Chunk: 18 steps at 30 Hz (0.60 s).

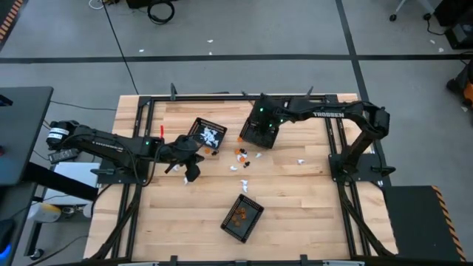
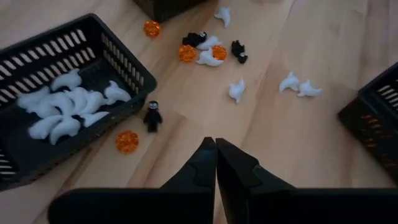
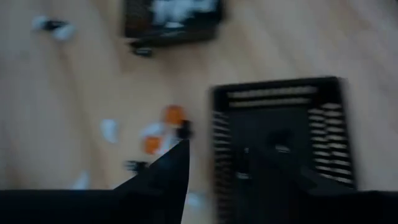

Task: Sort Halloween decoration
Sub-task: Put the black skeleton toy into the top right black basket

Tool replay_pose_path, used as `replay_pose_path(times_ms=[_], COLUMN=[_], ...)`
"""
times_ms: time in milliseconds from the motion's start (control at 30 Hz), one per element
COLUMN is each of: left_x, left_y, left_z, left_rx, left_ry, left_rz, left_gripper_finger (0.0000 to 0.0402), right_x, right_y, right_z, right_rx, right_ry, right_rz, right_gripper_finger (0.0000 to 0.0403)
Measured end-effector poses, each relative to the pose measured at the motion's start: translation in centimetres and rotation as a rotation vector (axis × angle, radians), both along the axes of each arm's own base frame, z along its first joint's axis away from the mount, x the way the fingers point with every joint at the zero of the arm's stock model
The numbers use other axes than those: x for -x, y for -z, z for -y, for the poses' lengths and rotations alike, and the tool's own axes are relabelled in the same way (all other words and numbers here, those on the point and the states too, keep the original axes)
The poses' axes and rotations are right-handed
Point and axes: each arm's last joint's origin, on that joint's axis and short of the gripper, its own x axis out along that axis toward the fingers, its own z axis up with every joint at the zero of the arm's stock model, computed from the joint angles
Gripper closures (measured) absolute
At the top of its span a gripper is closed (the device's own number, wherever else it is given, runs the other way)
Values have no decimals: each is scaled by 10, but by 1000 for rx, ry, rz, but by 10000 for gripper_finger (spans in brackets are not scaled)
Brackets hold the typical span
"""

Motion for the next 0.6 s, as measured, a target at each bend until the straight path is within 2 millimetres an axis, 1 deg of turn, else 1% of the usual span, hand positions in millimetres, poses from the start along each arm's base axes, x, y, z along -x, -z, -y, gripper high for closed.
replay_pose_path(times_ms=[67,133,267,333,433,533,600], left_x=[0,1,2,2,3,3,4], left_y=[0,0,2,2,3,3,4], left_z=[-1,-1,-1,-1,-1,-1,0], left_rx=[-24,-37,-41,-43,-53,-51,-30], left_ry=[-8,-6,-5,-3,6,10,25], left_rz=[-4,-11,-31,-38,-45,-53,-59], left_gripper_finger=[380,375,342,319,284,255,243], right_x=[-10,-16,-24,-25,-29,-38,-44], right_y=[-3,-4,-7,-7,0,3,2], right_z=[-16,-33,-63,-74,-87,-98,-103], right_rx=[-14,-17,-15,-47,-87,-108,-109], right_ry=[-22,-37,-24,-12,5,5,5], right_rz=[10,7,33,29,1,-9,-4], right_gripper_finger=[233,233,233,233,233,233,233])
